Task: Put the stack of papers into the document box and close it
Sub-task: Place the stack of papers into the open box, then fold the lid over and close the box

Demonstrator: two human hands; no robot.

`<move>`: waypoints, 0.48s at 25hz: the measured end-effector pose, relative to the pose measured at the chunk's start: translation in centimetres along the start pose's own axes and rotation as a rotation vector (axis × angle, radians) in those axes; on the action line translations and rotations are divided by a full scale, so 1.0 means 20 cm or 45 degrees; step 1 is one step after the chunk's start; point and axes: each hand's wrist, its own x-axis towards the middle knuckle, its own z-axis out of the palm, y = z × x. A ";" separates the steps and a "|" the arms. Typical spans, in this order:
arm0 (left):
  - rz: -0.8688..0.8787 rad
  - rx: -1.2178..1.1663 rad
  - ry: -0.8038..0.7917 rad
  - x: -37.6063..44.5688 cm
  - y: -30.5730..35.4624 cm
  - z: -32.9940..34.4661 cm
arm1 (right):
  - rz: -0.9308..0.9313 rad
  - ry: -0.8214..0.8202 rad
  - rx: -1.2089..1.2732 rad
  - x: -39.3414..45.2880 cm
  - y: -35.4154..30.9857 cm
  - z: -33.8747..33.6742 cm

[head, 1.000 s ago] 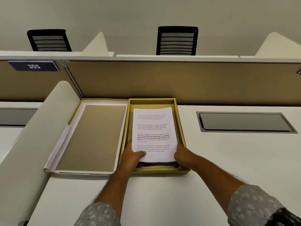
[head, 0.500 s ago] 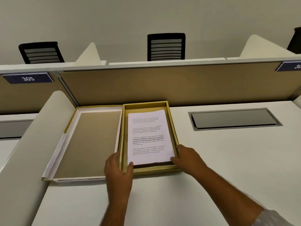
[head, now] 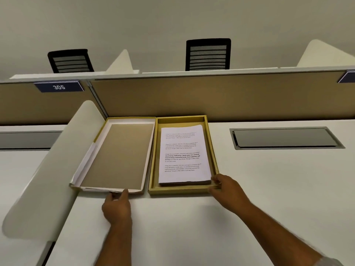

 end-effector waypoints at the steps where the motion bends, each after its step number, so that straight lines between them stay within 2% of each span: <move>1: 0.015 -0.128 0.014 -0.04 0.00 0.02 | 0.005 0.001 0.025 -0.01 0.00 -0.01; 4: 0.014 -0.597 -0.022 -0.18 0.00 0.06 | -0.002 -0.025 0.089 -0.03 -0.01 -0.01; 6: 0.050 -0.742 -0.006 -0.23 0.01 0.06 | -0.003 -0.043 0.137 -0.03 -0.02 0.01; 8: 0.114 -0.729 0.017 -0.28 0.00 0.06 | 0.007 -0.043 0.191 -0.03 -0.03 0.00; 12: 0.315 -0.413 -0.054 -0.35 -0.03 0.04 | -0.059 0.042 0.390 -0.04 -0.08 0.01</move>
